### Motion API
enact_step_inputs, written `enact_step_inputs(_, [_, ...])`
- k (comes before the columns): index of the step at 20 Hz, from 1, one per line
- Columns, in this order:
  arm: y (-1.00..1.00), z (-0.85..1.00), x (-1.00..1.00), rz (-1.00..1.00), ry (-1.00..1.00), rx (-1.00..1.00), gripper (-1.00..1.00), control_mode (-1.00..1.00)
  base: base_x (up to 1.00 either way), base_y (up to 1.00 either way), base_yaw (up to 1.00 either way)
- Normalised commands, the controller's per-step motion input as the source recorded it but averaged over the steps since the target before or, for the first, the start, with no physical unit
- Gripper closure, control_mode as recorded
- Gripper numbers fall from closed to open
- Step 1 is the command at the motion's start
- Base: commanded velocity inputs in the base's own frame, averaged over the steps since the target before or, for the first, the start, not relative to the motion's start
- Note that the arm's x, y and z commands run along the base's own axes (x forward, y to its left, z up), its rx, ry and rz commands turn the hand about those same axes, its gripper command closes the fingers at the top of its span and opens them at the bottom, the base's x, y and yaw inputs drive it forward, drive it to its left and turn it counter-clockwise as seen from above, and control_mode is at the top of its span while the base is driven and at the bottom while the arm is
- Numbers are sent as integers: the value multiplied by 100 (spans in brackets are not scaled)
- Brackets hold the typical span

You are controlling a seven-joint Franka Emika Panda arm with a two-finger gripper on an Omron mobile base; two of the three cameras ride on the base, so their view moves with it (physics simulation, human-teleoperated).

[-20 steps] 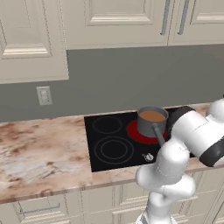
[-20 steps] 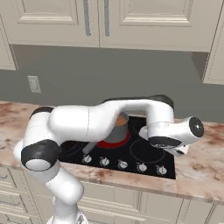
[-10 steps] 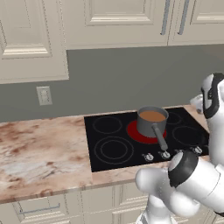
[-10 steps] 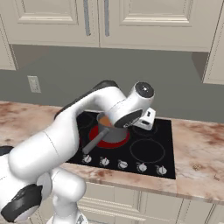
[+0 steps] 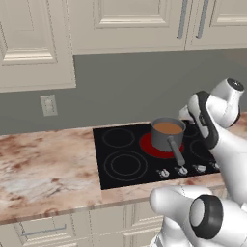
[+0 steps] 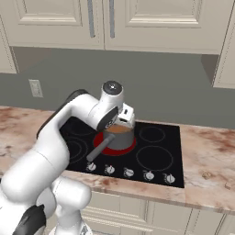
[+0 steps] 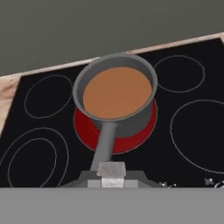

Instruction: Pick up the sugar cube(s) and place them in the saucepan with hot chocolate.

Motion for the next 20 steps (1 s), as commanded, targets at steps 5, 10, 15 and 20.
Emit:
enact_step_inputs(5, [25,0,62,0,4,-6,100,-100,0,0,0])
enact_step_inputs(10, [9,-9,58,0,13,-6,100,-100,0,0,0])
enact_step_inputs(15, [0,-24,31,0,11,-5,100,-100,0,0,0])
enact_step_inputs(20, [0,-6,1,0,7,0,100,-100,0,0,0])
